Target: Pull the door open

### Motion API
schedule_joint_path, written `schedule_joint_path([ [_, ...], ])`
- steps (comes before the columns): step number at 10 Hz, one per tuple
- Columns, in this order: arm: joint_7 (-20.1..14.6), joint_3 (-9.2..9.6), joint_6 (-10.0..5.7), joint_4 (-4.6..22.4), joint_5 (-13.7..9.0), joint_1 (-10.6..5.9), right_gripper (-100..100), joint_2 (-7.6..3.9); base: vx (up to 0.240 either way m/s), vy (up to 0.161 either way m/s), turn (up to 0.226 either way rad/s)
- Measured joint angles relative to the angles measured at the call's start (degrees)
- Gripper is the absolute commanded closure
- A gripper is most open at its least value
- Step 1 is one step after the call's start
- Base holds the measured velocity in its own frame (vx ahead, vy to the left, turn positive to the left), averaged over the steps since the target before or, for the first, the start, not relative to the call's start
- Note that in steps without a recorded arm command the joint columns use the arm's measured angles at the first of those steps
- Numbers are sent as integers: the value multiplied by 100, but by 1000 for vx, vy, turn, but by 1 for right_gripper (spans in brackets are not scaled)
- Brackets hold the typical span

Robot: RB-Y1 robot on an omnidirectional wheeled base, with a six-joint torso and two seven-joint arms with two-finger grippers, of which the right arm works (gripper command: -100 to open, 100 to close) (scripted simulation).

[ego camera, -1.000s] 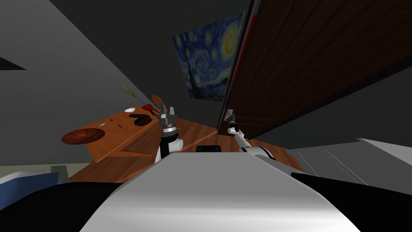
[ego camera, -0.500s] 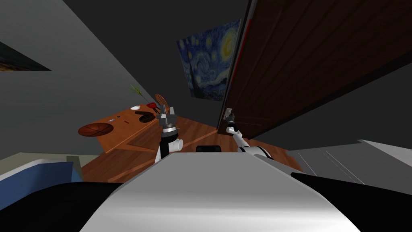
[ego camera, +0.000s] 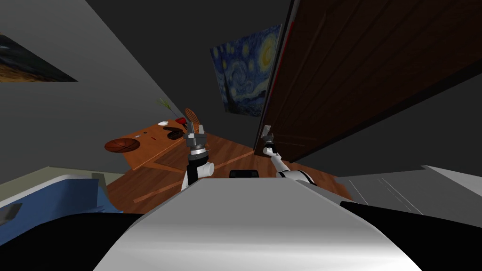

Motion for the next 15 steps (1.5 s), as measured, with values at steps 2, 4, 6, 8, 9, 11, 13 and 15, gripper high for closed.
schedule_joint_path([
  [2, -278, 7, -2, -14, -213, -29, -100, 58, -96, -43, 69],
  [4, -576, 11, 6, -75, -454, -31, -100, 140, -97, -43, 65],
  [6, -852, 21, -2, -90, -662, -55, -100, 200, -85, -32, 43],
  [8, -1084, 24, 3, -121, -851, -70, -100, 259, -62, -37, 30],
  [9, -1114, 25, 2, -121, -863, -72, -100, 262, 116, 32, 170],
  [11, -1369, 30, -66, 25, -893, -44, -100, -18, 204, 17, 165],
  [13, -1632, 18, -90, 37, -925, 63, -100, -263, 153, 12, 93],
  [15, -1624, -78, 37, -178, -980, 233, -100, -417, 102, -1, 96],
])
